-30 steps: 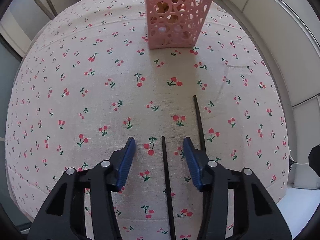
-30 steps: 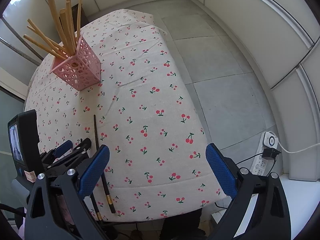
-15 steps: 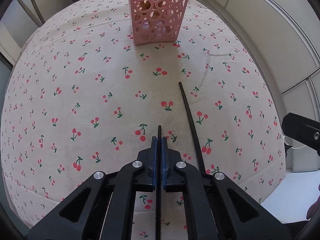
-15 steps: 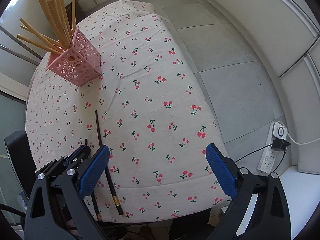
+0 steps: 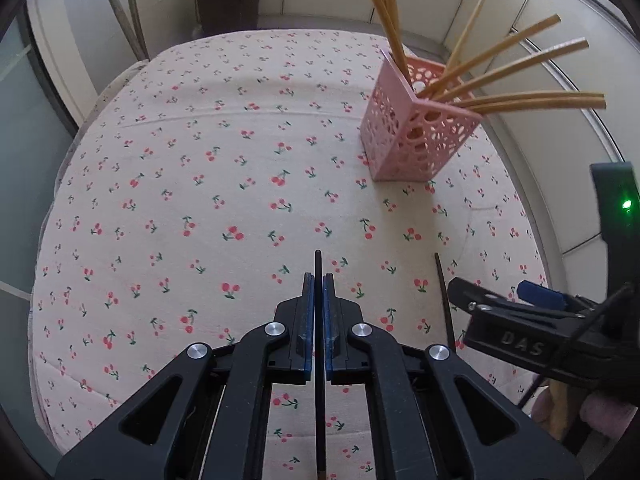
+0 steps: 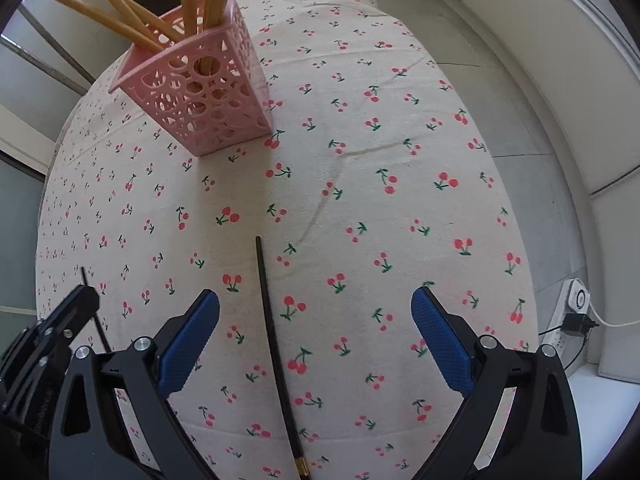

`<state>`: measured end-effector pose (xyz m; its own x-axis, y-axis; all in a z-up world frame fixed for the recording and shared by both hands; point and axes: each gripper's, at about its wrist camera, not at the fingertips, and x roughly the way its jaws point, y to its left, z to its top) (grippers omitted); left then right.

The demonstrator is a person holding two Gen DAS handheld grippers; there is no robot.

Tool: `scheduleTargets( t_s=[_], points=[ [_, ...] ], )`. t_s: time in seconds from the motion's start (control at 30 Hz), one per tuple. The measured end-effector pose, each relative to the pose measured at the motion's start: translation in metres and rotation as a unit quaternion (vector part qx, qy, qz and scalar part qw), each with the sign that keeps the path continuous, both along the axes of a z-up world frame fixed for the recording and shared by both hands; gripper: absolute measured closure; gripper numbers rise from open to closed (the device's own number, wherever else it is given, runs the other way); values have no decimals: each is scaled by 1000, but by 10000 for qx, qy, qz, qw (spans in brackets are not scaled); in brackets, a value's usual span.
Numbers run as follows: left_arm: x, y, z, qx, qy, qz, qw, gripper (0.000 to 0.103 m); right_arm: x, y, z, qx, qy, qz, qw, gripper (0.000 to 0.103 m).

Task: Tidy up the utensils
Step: 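Close the right tool on the other black chopstick while the left tool holds its own, then lift the black chopsticks with both tools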

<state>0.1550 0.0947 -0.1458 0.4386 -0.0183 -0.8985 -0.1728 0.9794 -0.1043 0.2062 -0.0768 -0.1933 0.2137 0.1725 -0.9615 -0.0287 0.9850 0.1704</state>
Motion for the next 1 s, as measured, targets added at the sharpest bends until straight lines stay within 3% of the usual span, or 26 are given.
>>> scheduleTargets(
  t_s=[0.17, 0.27, 0.47, 0.57, 0.63, 0.77, 0.93, 1.0],
  points=[
    [-4, 18, 14, -17, -161, 152, 9998, 100, 7, 17, -22, -70, 281, 25, 9996, 9],
    [-5, 26, 19, -50, -223, 213, 9995, 100, 7, 31, -25, -407, 149, 146, 9990, 8],
    [-10, 34, 34, 20, -443, 268, 9987, 100, 1, 49, -24, -555, -62, 296, 9980, 11],
    [-11, 36, 39, 22, -518, 295, 9982, 100, -7, 61, -19, -585, -225, 450, 9970, 29],
    [-12, 37, 42, 33, -557, 307, 9980, 100, -11, 70, -13, -464, -310, 631, 9964, 53],
    [-12, 36, 43, 42, -585, 289, 9979, 100, -18, 80, -9, -437, -403, 853, 9946, 68],
    [-13, 34, 45, 80, -622, 260, 9977, 100, -22, 79, -6, -328, -428, 995, 9936, 94],
    [-14, 33, 45, 101, -641, 247, 9976, 100, -23, 73, -7, -289, -451, 1052, 9930, 97]
  ],
)
